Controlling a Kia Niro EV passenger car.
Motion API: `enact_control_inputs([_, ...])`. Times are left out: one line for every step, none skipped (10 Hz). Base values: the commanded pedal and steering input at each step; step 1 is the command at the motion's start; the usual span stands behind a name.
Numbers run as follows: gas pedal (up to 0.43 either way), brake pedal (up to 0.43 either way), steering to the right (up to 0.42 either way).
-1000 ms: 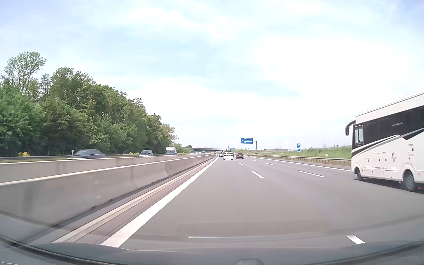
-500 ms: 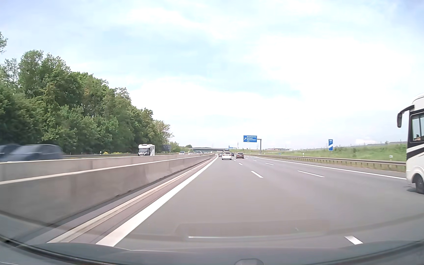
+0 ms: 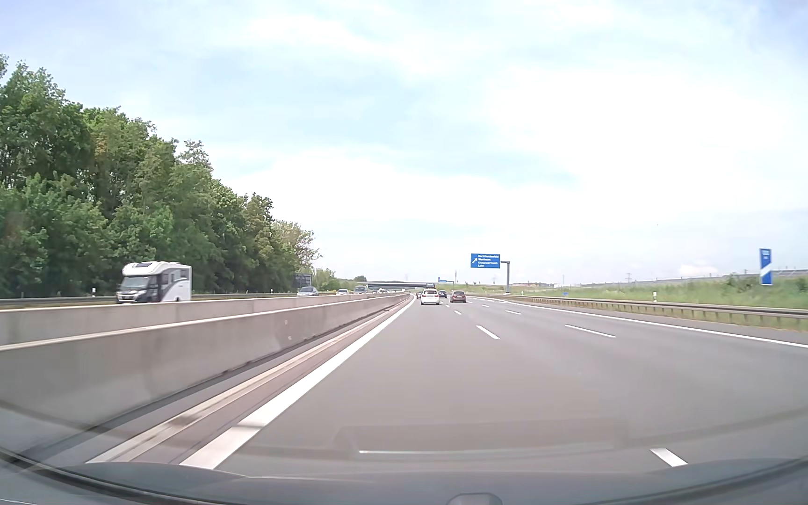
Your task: Follow the waypoints while adhering to traffic rules and regulations
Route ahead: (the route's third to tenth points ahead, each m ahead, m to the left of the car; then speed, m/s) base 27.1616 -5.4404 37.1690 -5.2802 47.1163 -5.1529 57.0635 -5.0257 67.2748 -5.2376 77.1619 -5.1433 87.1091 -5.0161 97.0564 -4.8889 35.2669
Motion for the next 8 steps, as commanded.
enact_control_inputs([0.0, 0.0, 0.0])
enact_control_inputs([0.0, 0.0, 0.0])
enact_control_inputs([0.0, 0.0, 0.0])
enact_control_inputs([0.0, 0.0, 0.0])
enact_control_inputs([0.0, 0.0, 0.0])
enact_control_inputs([0.0, 0.0, 0.0])
enact_control_inputs([0.118, 0.0, -0.001])
enact_control_inputs([0.189, 0.0, 0.0])
